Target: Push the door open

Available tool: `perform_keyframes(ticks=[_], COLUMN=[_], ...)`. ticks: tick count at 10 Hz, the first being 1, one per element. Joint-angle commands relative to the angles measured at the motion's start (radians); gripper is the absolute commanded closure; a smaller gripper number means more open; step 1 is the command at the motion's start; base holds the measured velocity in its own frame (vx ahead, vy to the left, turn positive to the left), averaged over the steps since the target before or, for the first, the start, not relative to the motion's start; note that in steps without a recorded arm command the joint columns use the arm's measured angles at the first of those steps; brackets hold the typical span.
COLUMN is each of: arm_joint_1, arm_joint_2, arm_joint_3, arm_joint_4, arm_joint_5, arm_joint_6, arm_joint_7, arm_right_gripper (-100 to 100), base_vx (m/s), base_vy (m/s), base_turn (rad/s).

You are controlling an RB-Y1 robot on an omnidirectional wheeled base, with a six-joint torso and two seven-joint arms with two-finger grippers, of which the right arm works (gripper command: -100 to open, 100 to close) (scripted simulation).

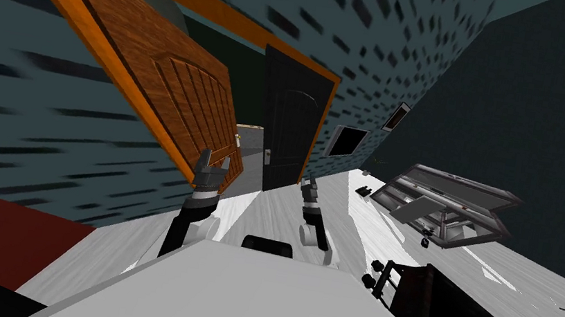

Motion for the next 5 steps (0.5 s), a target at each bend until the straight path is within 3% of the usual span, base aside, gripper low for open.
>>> perform_keyframes(ticks=[1, 5], arm_joint_1=[-0.022, -0.077], arm_joint_2=[-0.003, -0.010], arm_joint_3=[0.021, 0.076], arm_joint_4=[0.032, 0.111], arm_joint_5=[0.000, -0.002], arm_joint_6=[0.004, 0.018], arm_joint_7=[-0.005, -0.019], arm_right_gripper=[-100, -100], base_vx=[0.064, 0.092], base_vy=[0.040, 0.049], base_turn=[-0.087, -0.083])
